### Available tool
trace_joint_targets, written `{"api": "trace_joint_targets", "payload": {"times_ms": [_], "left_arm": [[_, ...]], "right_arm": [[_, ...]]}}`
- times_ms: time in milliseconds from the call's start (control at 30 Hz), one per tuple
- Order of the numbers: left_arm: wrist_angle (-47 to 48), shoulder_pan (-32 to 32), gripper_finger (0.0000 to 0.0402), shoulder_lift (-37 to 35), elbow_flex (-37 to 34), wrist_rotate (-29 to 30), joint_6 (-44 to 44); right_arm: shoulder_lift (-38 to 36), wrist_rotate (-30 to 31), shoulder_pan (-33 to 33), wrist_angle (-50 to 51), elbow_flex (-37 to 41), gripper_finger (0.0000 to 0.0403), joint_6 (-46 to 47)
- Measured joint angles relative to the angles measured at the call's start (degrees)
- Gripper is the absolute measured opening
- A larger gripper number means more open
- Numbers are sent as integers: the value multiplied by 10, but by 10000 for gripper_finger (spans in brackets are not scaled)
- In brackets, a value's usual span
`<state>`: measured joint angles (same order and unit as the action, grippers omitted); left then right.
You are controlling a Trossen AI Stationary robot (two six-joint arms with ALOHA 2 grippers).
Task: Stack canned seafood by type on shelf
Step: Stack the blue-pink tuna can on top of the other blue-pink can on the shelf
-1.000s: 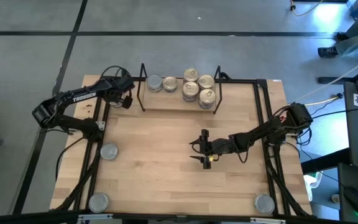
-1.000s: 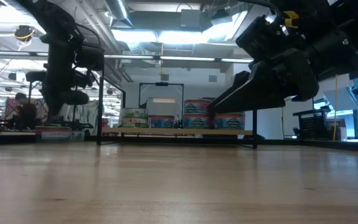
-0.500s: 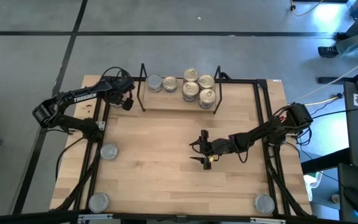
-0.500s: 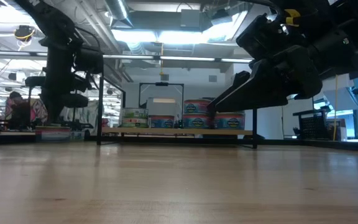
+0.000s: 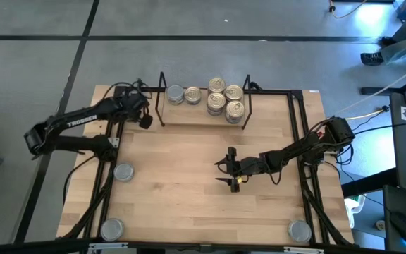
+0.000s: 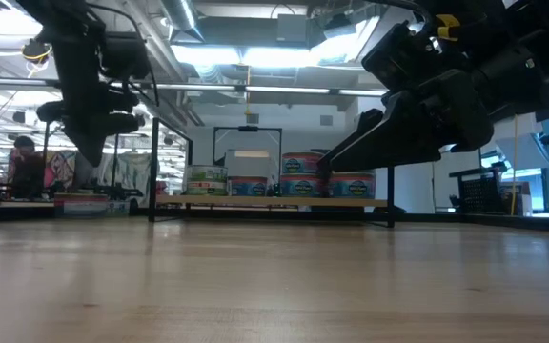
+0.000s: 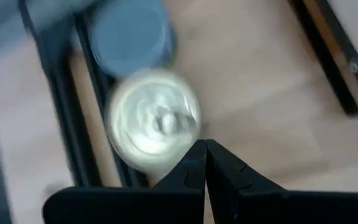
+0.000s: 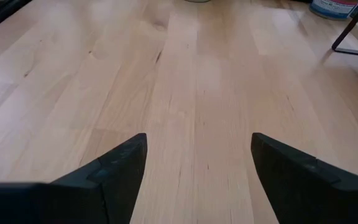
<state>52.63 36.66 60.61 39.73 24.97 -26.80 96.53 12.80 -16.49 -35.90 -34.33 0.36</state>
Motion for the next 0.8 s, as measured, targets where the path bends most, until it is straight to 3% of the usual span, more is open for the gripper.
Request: {"api": "trace_joint_targets", "payload": {"times_ms": [67,200,800], "left_arm": [[41,-21,3,8,-8,0,-60],[65,-48,3,11,-29,69,-141],[-2,-13,3,143,-28,169,-178]], "right_arm": [[0,3,1,0,0,287,0],[0,6,9,0,0,287,1],[0,-19,11,-3,0,287,9]]}}
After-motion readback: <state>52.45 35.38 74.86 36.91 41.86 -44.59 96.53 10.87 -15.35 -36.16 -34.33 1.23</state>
